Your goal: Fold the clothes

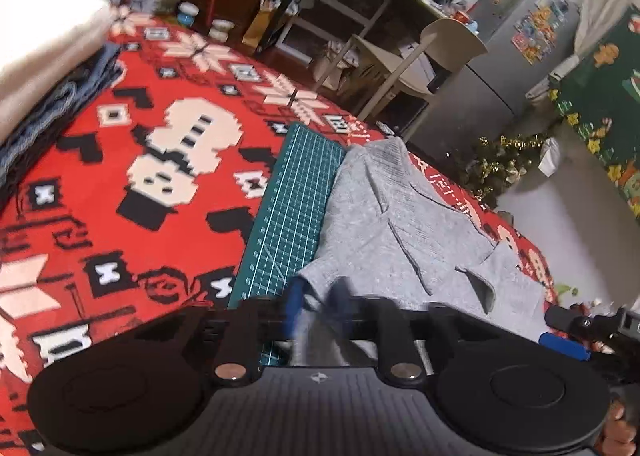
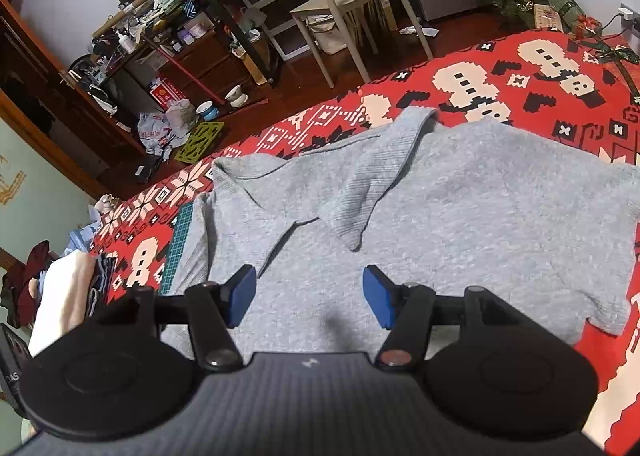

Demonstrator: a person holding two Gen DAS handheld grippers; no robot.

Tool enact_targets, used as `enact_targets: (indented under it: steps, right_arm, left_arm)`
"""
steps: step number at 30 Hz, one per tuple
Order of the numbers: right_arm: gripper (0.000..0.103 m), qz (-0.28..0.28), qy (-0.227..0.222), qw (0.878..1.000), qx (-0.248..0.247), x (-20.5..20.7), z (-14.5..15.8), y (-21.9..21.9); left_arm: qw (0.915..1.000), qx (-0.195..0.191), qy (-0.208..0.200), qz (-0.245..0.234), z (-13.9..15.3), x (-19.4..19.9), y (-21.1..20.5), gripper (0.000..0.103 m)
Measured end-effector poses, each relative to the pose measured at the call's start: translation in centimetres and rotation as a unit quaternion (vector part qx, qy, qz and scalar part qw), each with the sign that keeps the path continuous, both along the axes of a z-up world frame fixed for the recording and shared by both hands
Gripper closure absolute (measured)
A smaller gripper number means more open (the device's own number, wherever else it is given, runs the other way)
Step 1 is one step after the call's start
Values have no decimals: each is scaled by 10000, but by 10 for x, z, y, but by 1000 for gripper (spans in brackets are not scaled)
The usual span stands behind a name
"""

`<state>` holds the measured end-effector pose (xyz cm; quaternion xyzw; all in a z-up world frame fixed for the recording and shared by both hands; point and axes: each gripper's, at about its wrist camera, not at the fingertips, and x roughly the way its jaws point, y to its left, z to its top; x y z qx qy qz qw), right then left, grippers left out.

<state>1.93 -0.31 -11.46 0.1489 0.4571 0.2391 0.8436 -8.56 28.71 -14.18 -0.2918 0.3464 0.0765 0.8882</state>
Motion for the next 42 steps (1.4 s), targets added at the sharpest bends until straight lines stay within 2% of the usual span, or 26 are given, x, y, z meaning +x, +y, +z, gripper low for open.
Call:
enact_targets:
  steps: [2,6,12,20,31,35,38,40,42]
  right_arm:
    - [39,-9,8,10000,-9,1,-1,0]
    - [39,-1,8,10000,-37,1,-3,0]
    - [39,18,-23,9999,-119,1,-5,2]
    - [39,27,-10,9996,-285,2,-11,3]
    - [39,41,17,9991,-414,5,-17,5]
    - [37,-26,22,9990,-449,7,-19,3]
    - [30,-99,-102,9985,-525,6,-16,1]
    - [25,-131,-239,9976,-635,6,-12,1]
    - [18,-140,-396,9960,-792,5,-9,1]
  left_arm:
    - [9995,271,-126,53,7,-3,-3,99]
    - [9954,818,-359,352,25,-8,4,99]
    - [9853,1383,-216,982,32,-9,36,99]
    - [9801,1551,195,1223,19,4,67,99]
    - [9742,1396,786,1590,3,4,79,99]
    - [9712,1582,899,1536,1,6,72,98]
    - [9698,1737,834,1496,4,5,67,90]
    - [9686,1837,756,1494,9,4,65,90]
    - [9672,1965,637,1476,16,3,62,79]
